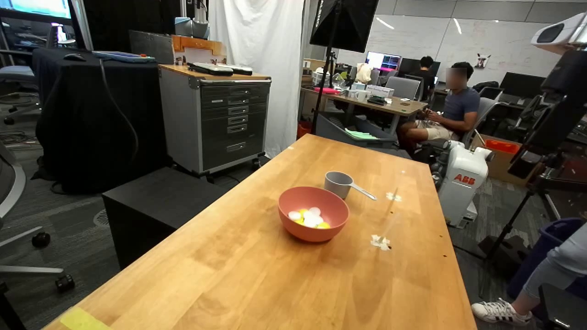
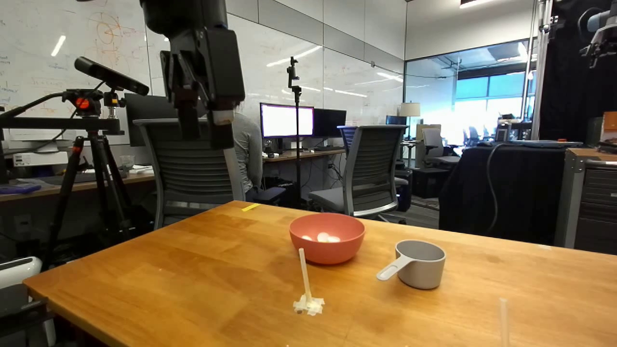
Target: Pour the contents from the grey object into the bowl.
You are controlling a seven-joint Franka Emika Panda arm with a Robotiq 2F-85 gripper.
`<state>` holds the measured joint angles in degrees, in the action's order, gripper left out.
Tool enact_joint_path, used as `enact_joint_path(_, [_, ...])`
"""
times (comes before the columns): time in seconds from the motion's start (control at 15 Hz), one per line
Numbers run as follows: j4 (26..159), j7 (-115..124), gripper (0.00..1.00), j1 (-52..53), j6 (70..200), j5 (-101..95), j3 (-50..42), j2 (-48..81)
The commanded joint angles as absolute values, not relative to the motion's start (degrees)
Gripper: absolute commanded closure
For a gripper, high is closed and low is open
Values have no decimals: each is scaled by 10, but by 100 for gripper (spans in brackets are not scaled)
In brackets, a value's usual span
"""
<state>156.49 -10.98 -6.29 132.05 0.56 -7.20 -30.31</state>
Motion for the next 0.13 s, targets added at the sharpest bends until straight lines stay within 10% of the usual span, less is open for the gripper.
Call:
enact_joint_path(0.0, [1564, -107, 0, -59, 1319, 3, -76, -304])
enact_joint_path(0.07, [1564, -107, 0, -59, 1319, 3, -76, -304])
